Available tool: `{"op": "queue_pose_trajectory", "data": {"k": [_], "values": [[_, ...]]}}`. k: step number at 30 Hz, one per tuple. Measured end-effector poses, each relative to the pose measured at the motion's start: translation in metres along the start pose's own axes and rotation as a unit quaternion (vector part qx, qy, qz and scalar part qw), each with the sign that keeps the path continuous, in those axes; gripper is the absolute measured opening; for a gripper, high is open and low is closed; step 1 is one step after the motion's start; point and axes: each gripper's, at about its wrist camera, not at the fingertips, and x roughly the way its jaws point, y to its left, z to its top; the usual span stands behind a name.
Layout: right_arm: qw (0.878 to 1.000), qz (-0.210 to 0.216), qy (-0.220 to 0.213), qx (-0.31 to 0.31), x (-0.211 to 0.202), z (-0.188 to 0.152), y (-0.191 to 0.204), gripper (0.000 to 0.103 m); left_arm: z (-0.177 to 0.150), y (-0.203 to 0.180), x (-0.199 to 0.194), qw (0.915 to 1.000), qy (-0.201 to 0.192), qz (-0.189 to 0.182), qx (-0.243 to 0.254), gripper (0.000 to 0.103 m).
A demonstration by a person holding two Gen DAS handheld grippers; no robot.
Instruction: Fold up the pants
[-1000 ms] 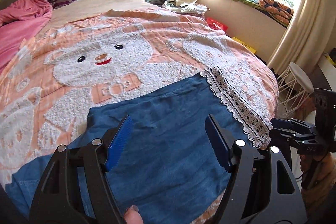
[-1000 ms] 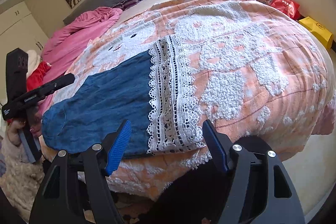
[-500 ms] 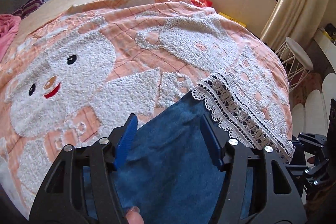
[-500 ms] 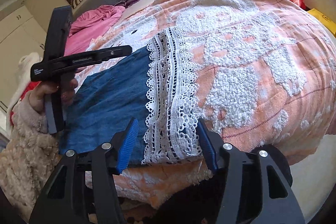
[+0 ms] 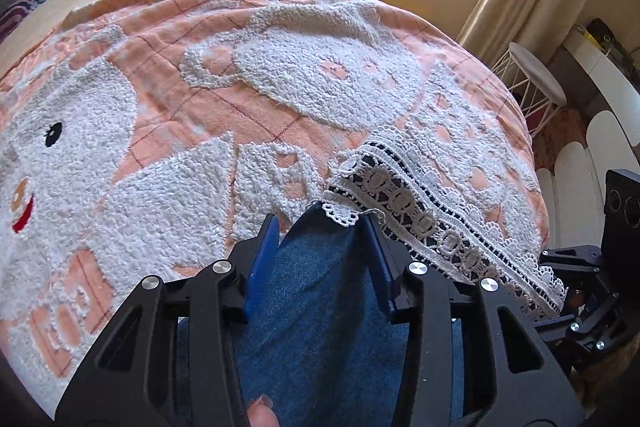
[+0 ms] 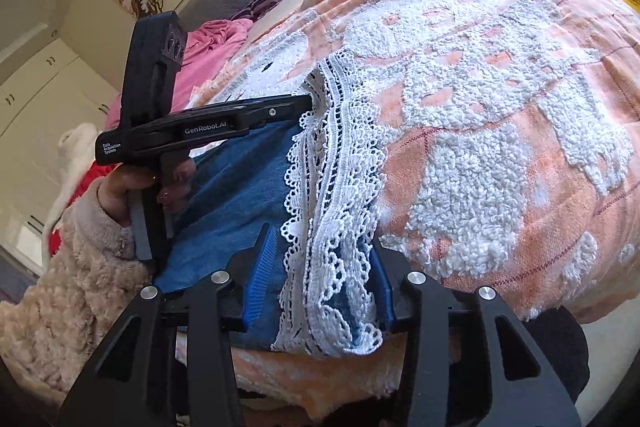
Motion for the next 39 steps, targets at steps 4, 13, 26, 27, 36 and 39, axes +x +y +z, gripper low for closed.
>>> {"op": "queue_pose_trajectory", "data": {"k": [4,13,26,27,36,39], "values": [[1.0,-0.001,0.004,-0.009,0.005,0.004,0.006,0.031,0.001,-0.004,0.002,0.9998,-0.002,-0.018,-0.004,0.034],[1.0,0.0,-0.009,-0.026,0.002,0.007,0.025,0.02,0.001,-0.009,0.005,0.9999,0.007,0.006,-0.011,0.016],[0.99,0.038,-0.02,-0.136,0.003,0.017,0.132,0.02,-0.03,0.032,-0.09,0.9891,-0.104,-0.052,-0.089,0.01],[0.988,0.042,-0.016,-0.147,0.008,0.017,0.142,0.02,-0.037,0.038,-0.098,0.9879,-0.11,-0.052,-0.097,0.01],[0.955,0.025,0.073,-0.287,0.092,-0.018,0.236,0.02,-0.115,0.103,-0.159,0.9712,-0.134,-0.018,-0.196,0.035],[0.939,-0.005,0.116,-0.323,0.125,-0.049,0.252,0.023,-0.147,0.119,-0.182,0.9603,-0.148,-0.009,-0.236,0.047]]}}
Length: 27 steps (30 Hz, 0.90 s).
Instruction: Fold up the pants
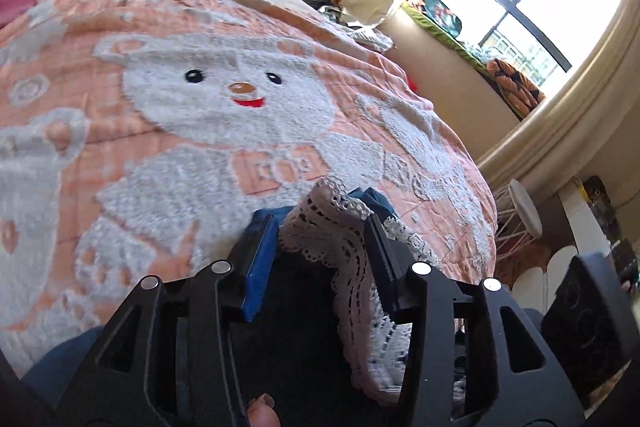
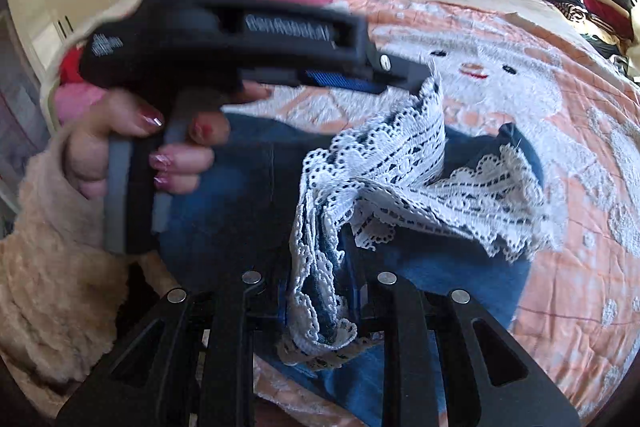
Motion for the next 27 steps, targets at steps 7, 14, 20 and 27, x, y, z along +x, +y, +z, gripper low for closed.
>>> {"op": "queue_pose_trajectory", "data": {"k": [7,14,20,27], "values": [[0.998,0.012,0.003,-0.056,0.005,-0.014,0.04,0.05,-0.036,0.028,-0.043,0.9974,-0.03,0.038,-0.052,0.058],[0.998,0.036,-0.056,0.02,-0.058,-0.019,-0.002,0.061,-0.083,0.002,-0.064,0.9963,-0.047,0.043,-0.059,0.063],[0.99,-0.009,-0.066,0.121,-0.068,-0.013,-0.085,0.061,-0.119,-0.02,-0.054,0.9963,-0.025,0.054,-0.062,0.063],[0.987,0.028,-0.035,0.157,-0.035,0.002,-0.114,0.061,-0.142,-0.019,-0.036,0.9924,0.002,0.036,-0.118,0.056]]}}
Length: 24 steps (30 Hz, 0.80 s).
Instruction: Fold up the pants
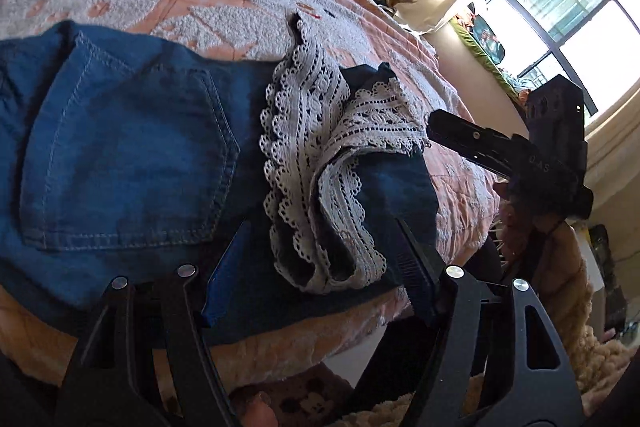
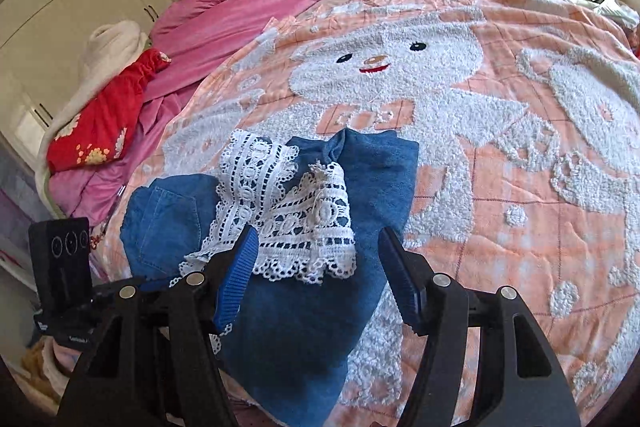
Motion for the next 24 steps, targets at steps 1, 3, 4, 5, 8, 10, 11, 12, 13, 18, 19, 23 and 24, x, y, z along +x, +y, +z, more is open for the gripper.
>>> {"op": "queue_pose_trajectory", "data": {"k": [1,3,4,5,8,10,11,12,13,18,19,23,24], "values": [[1.0,0.005,0.013,0.002,0.009,0.002,-0.003,0.055,-0.002,0.0,0.001,1.0,0.001,0.004,-0.001,0.05],[0.999,0.011,0.031,0.007,0.02,-0.002,-0.008,0.037,-0.004,0.002,0.004,0.9998,0.007,0.015,-0.008,0.031],[0.999,0.019,0.034,0.004,0.022,0.0,-0.006,0.031,-0.005,0.003,0.004,0.9998,0.008,0.013,-0.01,0.028],[0.999,0.02,0.032,0.005,0.022,0.002,-0.004,0.031,-0.005,0.002,0.002,0.9999,0.006,0.012,-0.009,0.021],[0.999,0.052,0.011,0.007,0.018,0.02,0.009,0.023,-0.006,0.0,-0.004,0.9999,0.003,0.01,-0.005,0.016],[0.998,0.063,0.004,-0.001,0.023,0.038,0.022,0.023,-0.009,-0.001,-0.008,1.0,0.001,0.005,-0.006,0.016],[0.998,0.065,0.004,-0.008,0.028,0.046,0.029,0.023,-0.01,-0.001,-0.01,1.0,0.001,0.003,-0.004,0.016],[0.998,0.066,0.008,-0.013,0.035,0.054,0.035,0.023,-0.011,0.0,-0.01,1.0,0.0,0.007,-0.007,0.016],[0.998,0.065,0.014,-0.013,0.046,0.061,0.04,0.023,-0.012,0.002,-0.01,0.9999,0.001,0.01,-0.011,0.016],[0.998,0.042,0.038,-0.019,0.096,0.083,0.055,0.03,-0.014,0.006,-0.009,0.9998,0.006,0.013,-0.014,0.016],[0.998,0.04,0.04,-0.024,0.098,0.084,0.057,0.032,-0.014,0.007,-0.009,0.9998,0.008,0.012,-0.015,0.016],[0.998,0.058,0.004,-0.021,0.07,0.08,0.054,0.05,-0.015,0.008,-0.008,0.9998,0.012,0.008,-0.013,0.02],[0.998,0.053,0.0,-0.022,0.061,0.078,0.053,0.053,-0.015,0.008,-0.008,0.9998,0.012,0.007,-0.012,0.02]]}}
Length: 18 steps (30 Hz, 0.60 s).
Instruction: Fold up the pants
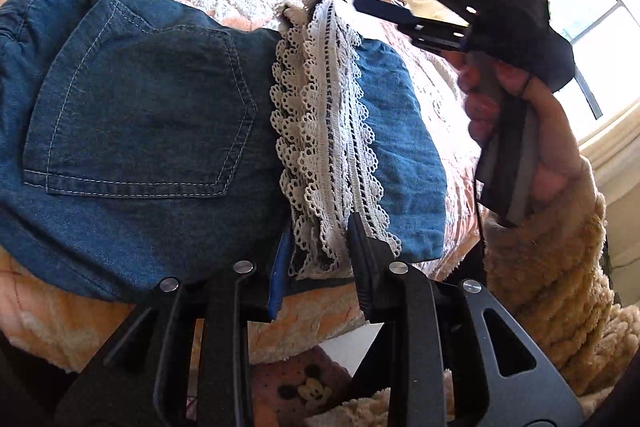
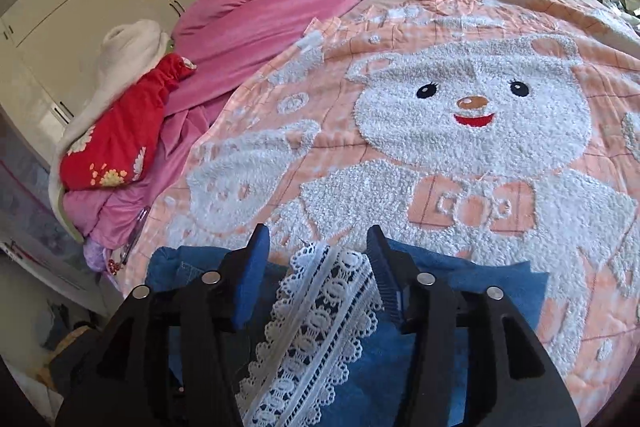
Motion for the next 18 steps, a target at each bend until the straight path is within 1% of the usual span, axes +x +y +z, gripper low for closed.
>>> {"op": "queue_pose_trajectory", "data": {"k": [1,2,4,5,7,10,11,13,15,18], "values": [[1.0,-0.011,-0.003,-0.008,-0.009,-0.003,0.001,0.056,0.0,0.001,0.0,1.0,0.0,0.001,-0.001,0.02],[1.0,-0.018,-0.002,-0.021,-0.014,-0.006,0.004,0.058,-0.001,0.001,0.0,1.0,0.0,0.002,0.0,0.02],[0.998,-0.031,0.02,-0.054,-0.015,-0.015,0.015,0.059,0.0,-0.001,0.0,1.0,-0.001,0.008,0.005,0.02],[0.996,-0.035,0.03,-0.071,-0.012,-0.018,0.022,0.059,0.0,-0.001,-0.001,0.9999,-0.003,0.01,0.007,0.018],[0.993,-0.038,0.051,-0.099,0.0,-0.024,0.036,0.061,0.001,-0.002,-0.002,0.9999,-0.003,0.012,0.008,0.015],[0.984,-0.082,0.079,-0.136,0.03,-0.03,0.048,0.061,-0.002,-0.005,-0.006,0.9999,-0.005,0.012,0.01,0.012],[0.982,-0.086,0.091,-0.141,0.042,-0.033,0.048,0.061,-0.004,-0.006,-0.008,0.9998,-0.006,0.012,0.012,0.012],[0.984,-0.073,0.11,-0.119,0.059,-0.038,0.042,0.062,-0.003,-0.008,-0.008,0.9998,-0.005,0.013,0.015,0.011],[0.986,-0.053,0.11,-0.11,0.064,-0.042,0.041,0.062,-0.008,-0.004,-0.009,0.9997,-0.004,0.019,0.018,0.011],[0.986,-0.051,0.113,-0.109,0.07,-0.045,0.039,0.063,-0.005,0.001,0.001,0.9996,0.004,0.028,0.007,0.011]]}}
